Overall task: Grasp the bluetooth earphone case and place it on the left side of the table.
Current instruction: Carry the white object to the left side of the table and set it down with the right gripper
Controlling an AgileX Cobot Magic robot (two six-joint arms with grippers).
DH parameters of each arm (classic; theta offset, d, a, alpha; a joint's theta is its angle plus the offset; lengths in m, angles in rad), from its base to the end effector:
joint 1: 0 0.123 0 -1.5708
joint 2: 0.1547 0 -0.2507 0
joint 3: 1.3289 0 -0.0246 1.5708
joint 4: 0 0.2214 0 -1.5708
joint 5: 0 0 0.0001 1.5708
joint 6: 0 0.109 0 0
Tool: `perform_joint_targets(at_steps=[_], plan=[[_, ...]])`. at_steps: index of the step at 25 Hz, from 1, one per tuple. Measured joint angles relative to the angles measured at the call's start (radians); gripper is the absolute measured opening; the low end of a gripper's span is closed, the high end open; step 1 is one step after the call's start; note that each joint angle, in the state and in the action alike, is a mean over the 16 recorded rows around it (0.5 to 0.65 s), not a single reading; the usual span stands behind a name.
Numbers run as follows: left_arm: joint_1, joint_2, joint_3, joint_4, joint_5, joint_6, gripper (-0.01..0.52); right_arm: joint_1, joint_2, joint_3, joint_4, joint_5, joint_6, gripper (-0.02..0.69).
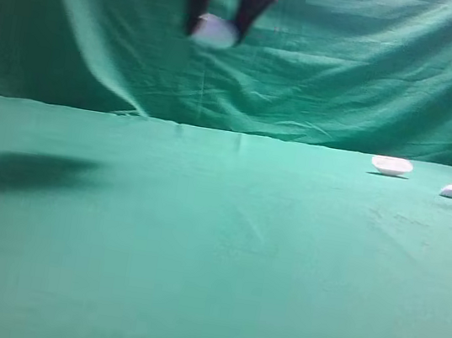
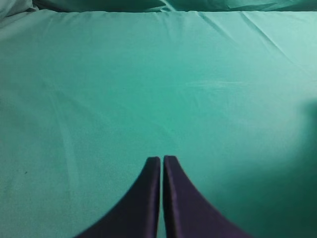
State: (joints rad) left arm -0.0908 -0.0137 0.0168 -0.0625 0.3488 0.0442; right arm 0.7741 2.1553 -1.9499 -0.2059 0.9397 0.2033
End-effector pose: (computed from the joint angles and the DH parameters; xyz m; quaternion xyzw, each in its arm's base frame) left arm 0.0750 -0.0092 0.1728 0.0367 0.7932 -0.0405 0.6065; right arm 0.3310 0.2984 0.2134 -0.3070 0.9127 0.0340 0.2677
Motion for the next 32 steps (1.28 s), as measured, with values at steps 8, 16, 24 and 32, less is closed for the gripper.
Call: perform_joint_targets(at_steps=[8,16,24,32], plan=[[0.0,0.0,0.0,0.0,0.0,0.0,0.0,0.149,0.201,-0.151,0.009,-0.085,-0.003,0.324],[0.0,0.0,0.0,0.0,0.0,0.0,0.0,0.197,0.268,-0.175,0.009,-0.196,-0.005,0.338],[0.0,0.0,0.0,0.0,0.0,0.0,0.0,0.202,0.277,-0.176,0.008,-0.213,-0.006,0.421],[0.0,0.0,0.0,0.0,0.0,0.0,0.0,0.202,0.218,-0.204,-0.023,-0.054,-0.004,0.486]])
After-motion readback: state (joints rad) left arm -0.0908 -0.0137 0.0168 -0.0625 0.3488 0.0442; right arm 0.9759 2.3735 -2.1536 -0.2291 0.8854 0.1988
